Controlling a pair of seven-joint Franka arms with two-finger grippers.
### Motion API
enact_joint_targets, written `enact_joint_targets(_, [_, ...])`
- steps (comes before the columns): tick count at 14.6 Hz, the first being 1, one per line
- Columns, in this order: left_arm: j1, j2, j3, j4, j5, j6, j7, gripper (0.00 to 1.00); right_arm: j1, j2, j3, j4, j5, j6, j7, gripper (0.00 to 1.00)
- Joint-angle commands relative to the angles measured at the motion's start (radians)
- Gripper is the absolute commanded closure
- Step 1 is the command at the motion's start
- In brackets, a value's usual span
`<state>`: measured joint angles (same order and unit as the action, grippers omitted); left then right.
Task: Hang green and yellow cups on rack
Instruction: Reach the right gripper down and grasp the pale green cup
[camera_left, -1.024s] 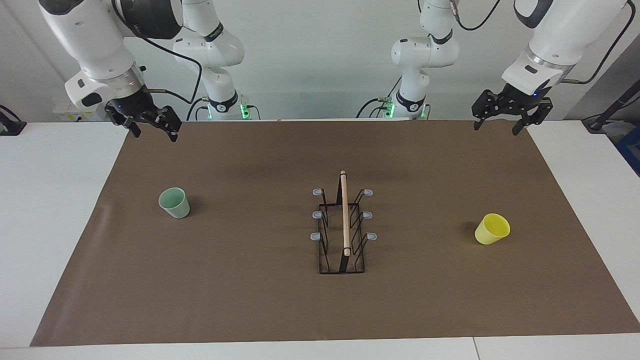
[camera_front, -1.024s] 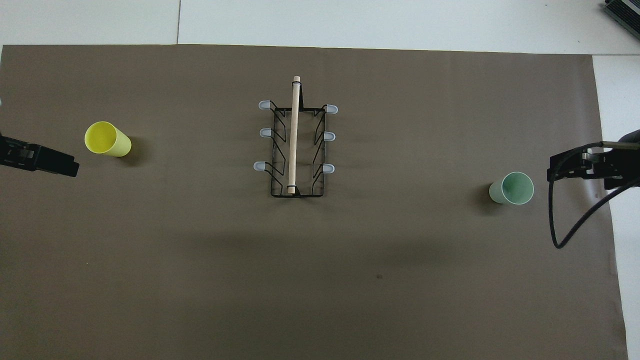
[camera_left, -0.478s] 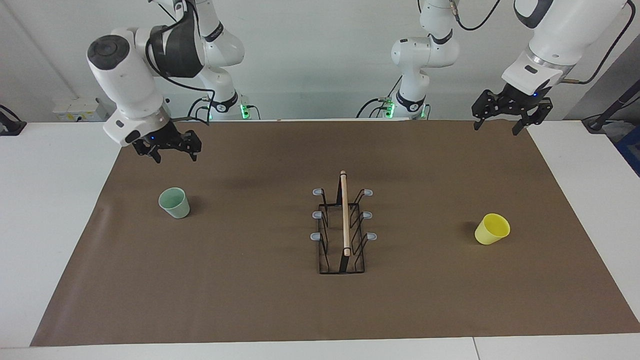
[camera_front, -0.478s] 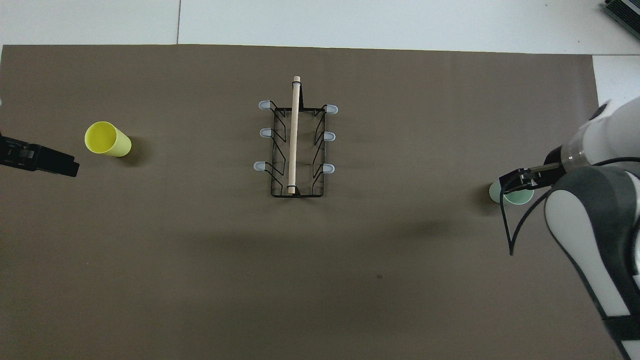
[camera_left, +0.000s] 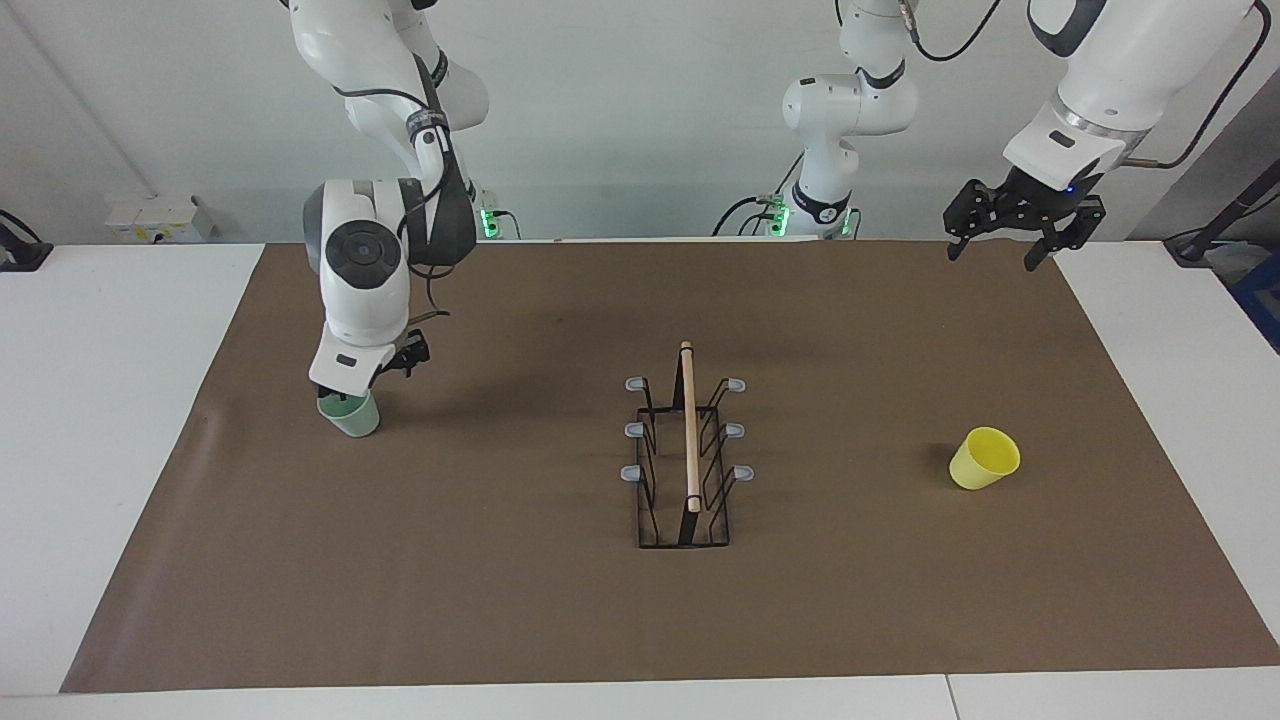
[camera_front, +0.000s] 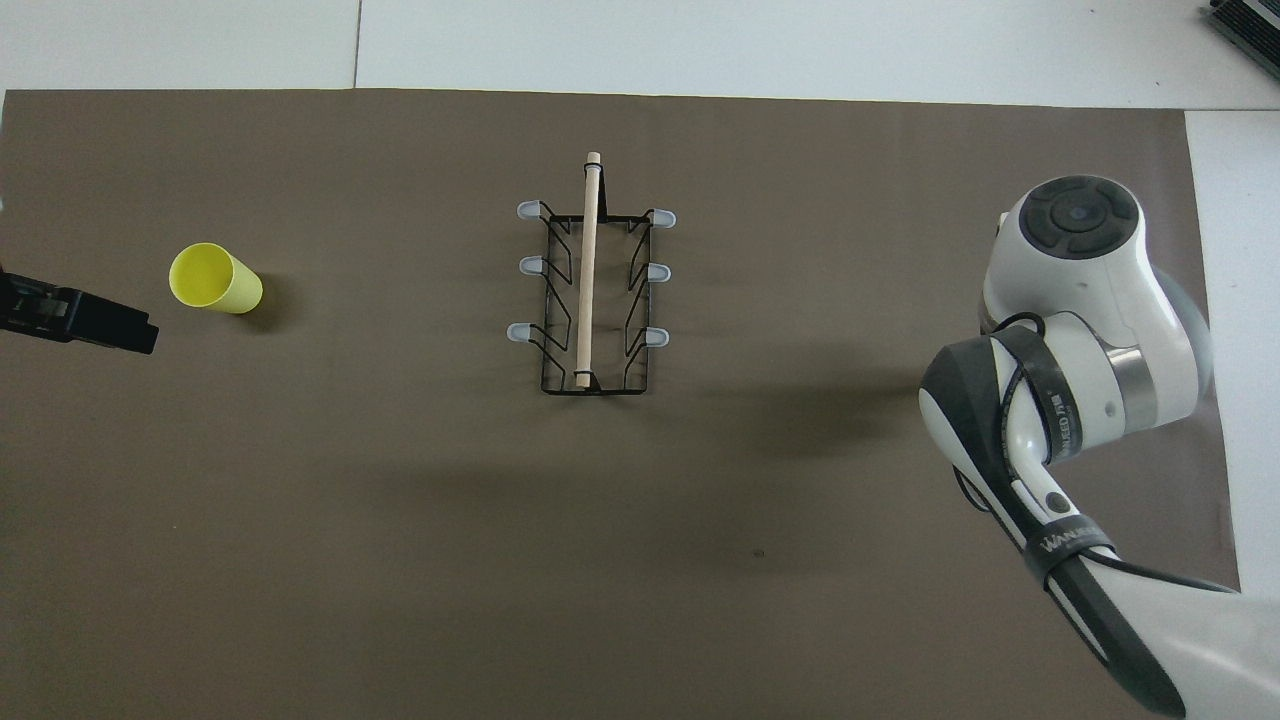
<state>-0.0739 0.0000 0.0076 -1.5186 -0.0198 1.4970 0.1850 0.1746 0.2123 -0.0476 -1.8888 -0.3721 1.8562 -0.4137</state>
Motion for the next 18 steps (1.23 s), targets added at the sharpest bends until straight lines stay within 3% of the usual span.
enact_joint_targets(1, [-0.017, -0.029, 0.005, -0.029, 0.012, -0.003, -0.001, 0.00, 0.020, -0.019, 0.003, -0.097, -0.125, 0.066, -0.201, 0.00])
enact_joint_targets(5, [-0.021, -0.029, 0.005, -0.034, 0.012, -0.006, 0.002, 0.00, 0.029, -0.005, 0.003, -0.134, -0.247, 0.089, -0.416, 0.00])
enact_joint_targets(9, [-0.007, -0.022, 0.005, -0.031, 0.044, 0.025, -0.015, 0.00, 0.097, 0.087, 0.002, -0.133, -0.350, 0.067, -0.386, 0.00])
enact_joint_targets(12, [-0.006, 0.001, 0.011, -0.022, 0.050, 0.034, -0.018, 0.00, 0.137, 0.128, 0.002, -0.136, -0.497, 0.023, -0.310, 0.00])
enact_joint_targets(18, [-0.017, 0.225, 0.156, 0.190, -0.064, 0.029, -0.266, 0.00, 0.163, 0.194, 0.002, -0.165, -0.651, -0.006, -0.180, 0.00])
